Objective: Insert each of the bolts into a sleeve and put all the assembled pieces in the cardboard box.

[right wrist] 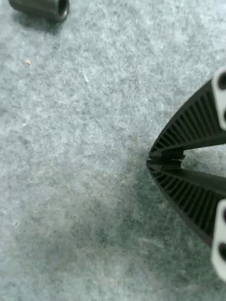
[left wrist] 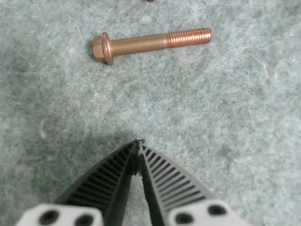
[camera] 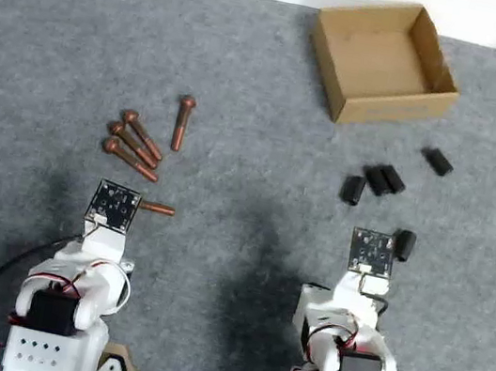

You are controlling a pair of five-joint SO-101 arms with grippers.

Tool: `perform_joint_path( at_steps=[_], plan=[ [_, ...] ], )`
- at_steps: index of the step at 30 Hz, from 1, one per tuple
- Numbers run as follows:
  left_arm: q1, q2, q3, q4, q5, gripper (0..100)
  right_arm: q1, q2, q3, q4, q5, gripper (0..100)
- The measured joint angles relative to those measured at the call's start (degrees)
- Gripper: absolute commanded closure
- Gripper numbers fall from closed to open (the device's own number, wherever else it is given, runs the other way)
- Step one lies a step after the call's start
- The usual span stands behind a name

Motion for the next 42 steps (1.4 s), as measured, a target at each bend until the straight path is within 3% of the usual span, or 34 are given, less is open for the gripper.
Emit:
perform_joint_path(
  at_steps=[8,16,20,24,29,42],
  plan=[
    [3.6,0.0,0.0,0.0,0.0,99,0.0,0.0,0.0,0.0,0.0,99.4],
    [15.82,0.0,0.0,0.0,0.0,99,-4.66,0.0,0.0,0.09,0.0,99.4],
    [13.63,0.0,0.0,0.0,-0.09,99,-4.66,0.0,0.0,0.26,0.0,99.4],
    [6.77,0.0,0.0,-0.18,0.09,99,-4.66,0.0,0.0,0.26,0.0,99.4],
    [-2.11,0.0,-0.18,-2.02,8.44,99,-4.66,0.0,0.0,0.26,0.0,99.4],
    [-4.75,-0.35,-9.58,2.99,9.05,99,-4.66,0.0,0.0,0.26,0.0,99.4]
  ],
)
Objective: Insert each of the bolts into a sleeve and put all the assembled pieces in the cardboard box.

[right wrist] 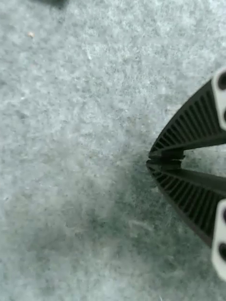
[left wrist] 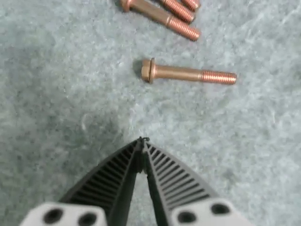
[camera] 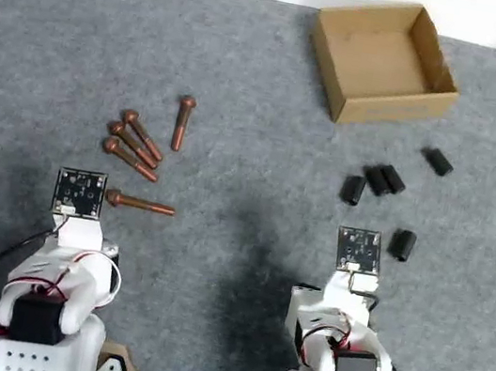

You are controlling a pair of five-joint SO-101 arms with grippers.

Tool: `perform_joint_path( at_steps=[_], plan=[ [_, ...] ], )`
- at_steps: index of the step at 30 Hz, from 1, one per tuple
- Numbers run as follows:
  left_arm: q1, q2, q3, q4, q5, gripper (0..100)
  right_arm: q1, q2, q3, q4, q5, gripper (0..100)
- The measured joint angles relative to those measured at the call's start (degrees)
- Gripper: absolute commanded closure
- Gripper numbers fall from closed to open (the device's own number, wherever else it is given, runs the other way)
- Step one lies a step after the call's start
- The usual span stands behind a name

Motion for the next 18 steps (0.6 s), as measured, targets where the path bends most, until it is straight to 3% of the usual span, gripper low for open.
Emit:
perform_joint_path(
  at_steps=[7,18],
  plan=[
    [-2.9,14.24,-7.12,-0.97,-0.18,99,0.0,0.0,0.0,0.0,0.0,99.4],
    [-2.55,54.51,-33.76,-8.35,5.8,99,0.0,0.0,0.0,0.0,0.0,99.4]
  ],
)
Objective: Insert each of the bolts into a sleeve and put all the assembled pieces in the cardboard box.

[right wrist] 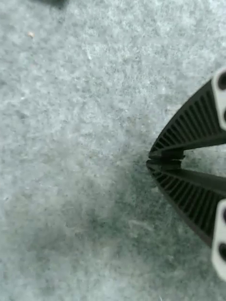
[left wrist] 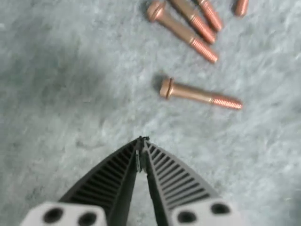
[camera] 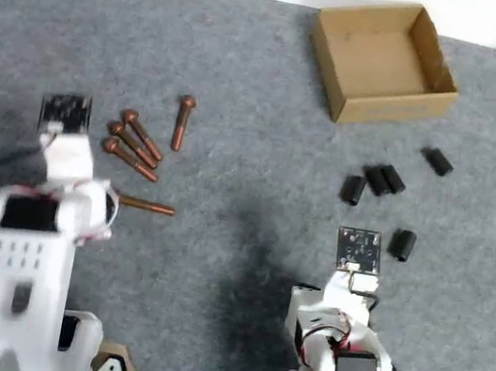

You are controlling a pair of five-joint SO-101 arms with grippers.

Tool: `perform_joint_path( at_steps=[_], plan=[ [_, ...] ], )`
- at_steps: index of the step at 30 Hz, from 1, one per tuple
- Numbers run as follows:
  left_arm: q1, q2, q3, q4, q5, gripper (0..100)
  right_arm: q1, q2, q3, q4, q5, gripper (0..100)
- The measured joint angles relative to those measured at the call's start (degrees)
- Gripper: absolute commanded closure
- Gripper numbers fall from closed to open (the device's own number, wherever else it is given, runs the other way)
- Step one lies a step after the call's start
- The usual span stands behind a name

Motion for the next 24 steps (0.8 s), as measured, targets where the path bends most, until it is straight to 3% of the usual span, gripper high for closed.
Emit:
perform_joint_path(
  at_steps=[9,18,24],
  plan=[
    [3.08,32.44,-16.88,-7.65,3.08,99,0.0,0.0,0.0,0.0,0.0,99.4],
    [6.68,50.64,-33.05,-8.35,2.99,99,0.0,0.0,0.0,0.0,0.0,99.4],
    [11.96,58.29,-43.43,-8.35,-4.57,99,0.0,0.0,0.0,0.0,0.0,99.4]
  ],
)
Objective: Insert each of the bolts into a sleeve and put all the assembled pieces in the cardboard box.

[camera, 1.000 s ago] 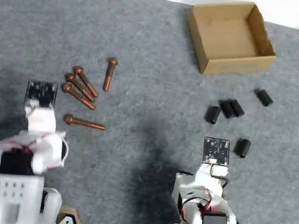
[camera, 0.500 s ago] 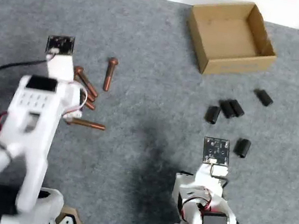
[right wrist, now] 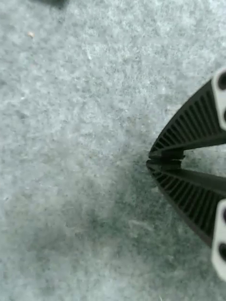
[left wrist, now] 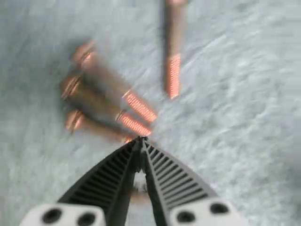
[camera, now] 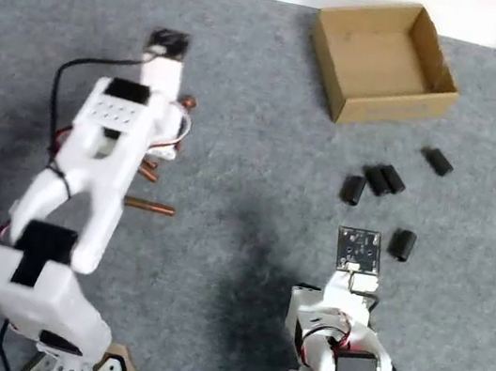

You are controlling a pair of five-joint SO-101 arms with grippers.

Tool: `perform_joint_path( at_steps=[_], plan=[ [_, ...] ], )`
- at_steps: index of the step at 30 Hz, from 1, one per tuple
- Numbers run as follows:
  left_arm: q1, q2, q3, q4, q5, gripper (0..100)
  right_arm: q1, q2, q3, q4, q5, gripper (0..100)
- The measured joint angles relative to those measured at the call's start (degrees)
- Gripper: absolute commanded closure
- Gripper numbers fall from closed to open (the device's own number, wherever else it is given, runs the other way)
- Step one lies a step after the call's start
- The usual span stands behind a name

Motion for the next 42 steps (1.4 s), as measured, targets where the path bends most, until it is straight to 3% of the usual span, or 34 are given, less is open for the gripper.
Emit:
perform_joint_path(
  at_steps=[4,10,16,27,32,42],
  plan=[
    [0.79,6.77,-9.14,1.93,-0.62,98,0.0,0.0,0.0,0.0,0.0,99.4],
    [0.62,21.19,-26.11,9.32,-0.53,85,0.0,0.0,0.0,0.0,0.0,99.4],
    [-0.44,35.87,-45.01,16.26,3.08,84,0.0,0.0,0.0,-0.26,0.0,99.4],
    [-0.7,53.19,-76.48,26.11,3.34,84,0.0,0.0,0.0,-0.26,0.0,99.4],
    [-0.7,57.76,-82.99,26.55,3.34,84,0.0,0.0,0.0,-0.35,0.0,99.4],
    [-0.7,60.13,-83.69,26.55,3.34,84,0.0,0.0,0.0,-0.35,0.0,99.4]
  ],
)
